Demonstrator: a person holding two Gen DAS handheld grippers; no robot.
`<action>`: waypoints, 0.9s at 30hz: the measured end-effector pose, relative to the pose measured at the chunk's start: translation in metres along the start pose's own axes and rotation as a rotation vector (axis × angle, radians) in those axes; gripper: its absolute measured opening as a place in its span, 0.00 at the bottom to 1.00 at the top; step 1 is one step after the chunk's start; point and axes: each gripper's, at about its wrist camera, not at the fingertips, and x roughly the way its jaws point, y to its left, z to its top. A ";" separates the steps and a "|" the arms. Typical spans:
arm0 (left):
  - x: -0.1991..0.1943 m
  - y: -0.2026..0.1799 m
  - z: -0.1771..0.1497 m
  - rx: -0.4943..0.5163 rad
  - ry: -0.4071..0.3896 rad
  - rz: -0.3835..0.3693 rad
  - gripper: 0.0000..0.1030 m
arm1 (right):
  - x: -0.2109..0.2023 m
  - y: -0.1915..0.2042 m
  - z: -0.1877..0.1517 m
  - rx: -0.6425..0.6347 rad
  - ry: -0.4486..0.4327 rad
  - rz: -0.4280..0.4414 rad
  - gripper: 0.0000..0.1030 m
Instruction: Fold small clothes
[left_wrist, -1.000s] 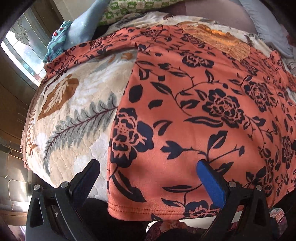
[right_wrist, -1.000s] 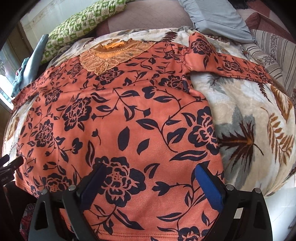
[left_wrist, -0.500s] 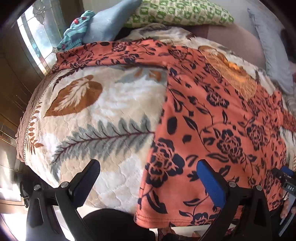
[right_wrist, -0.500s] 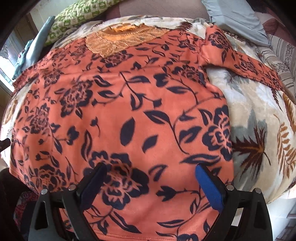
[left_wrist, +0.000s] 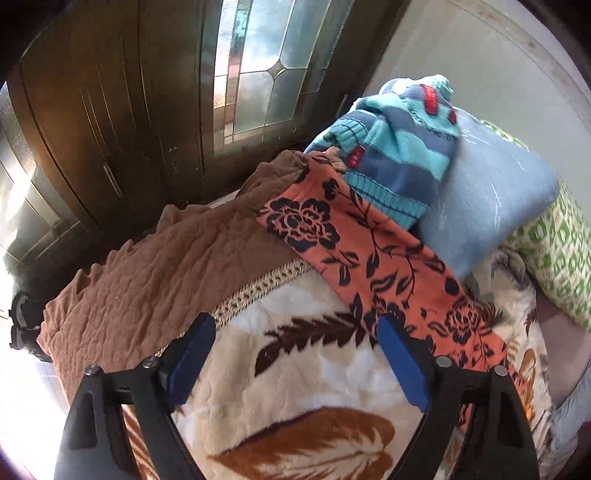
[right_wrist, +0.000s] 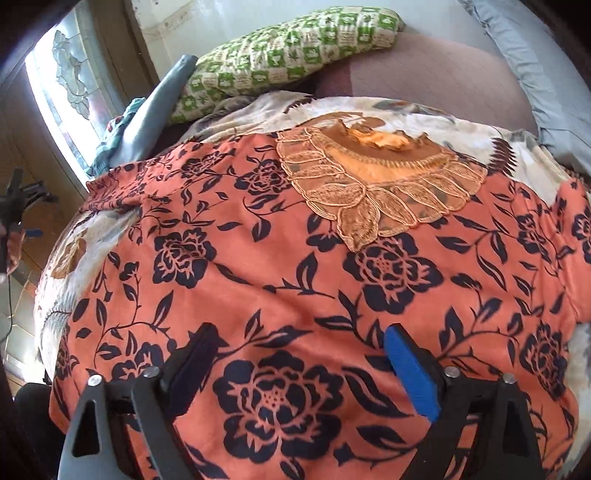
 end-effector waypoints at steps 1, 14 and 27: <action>0.012 0.003 0.009 -0.039 0.028 -0.041 0.83 | 0.004 -0.002 0.000 -0.003 0.007 0.007 0.75; 0.088 -0.014 0.039 -0.132 0.026 -0.147 0.55 | 0.011 -0.018 0.008 -0.002 -0.031 0.047 0.73; 0.044 -0.042 0.020 -0.012 -0.134 -0.110 0.05 | 0.010 -0.032 0.014 0.079 -0.054 0.086 0.69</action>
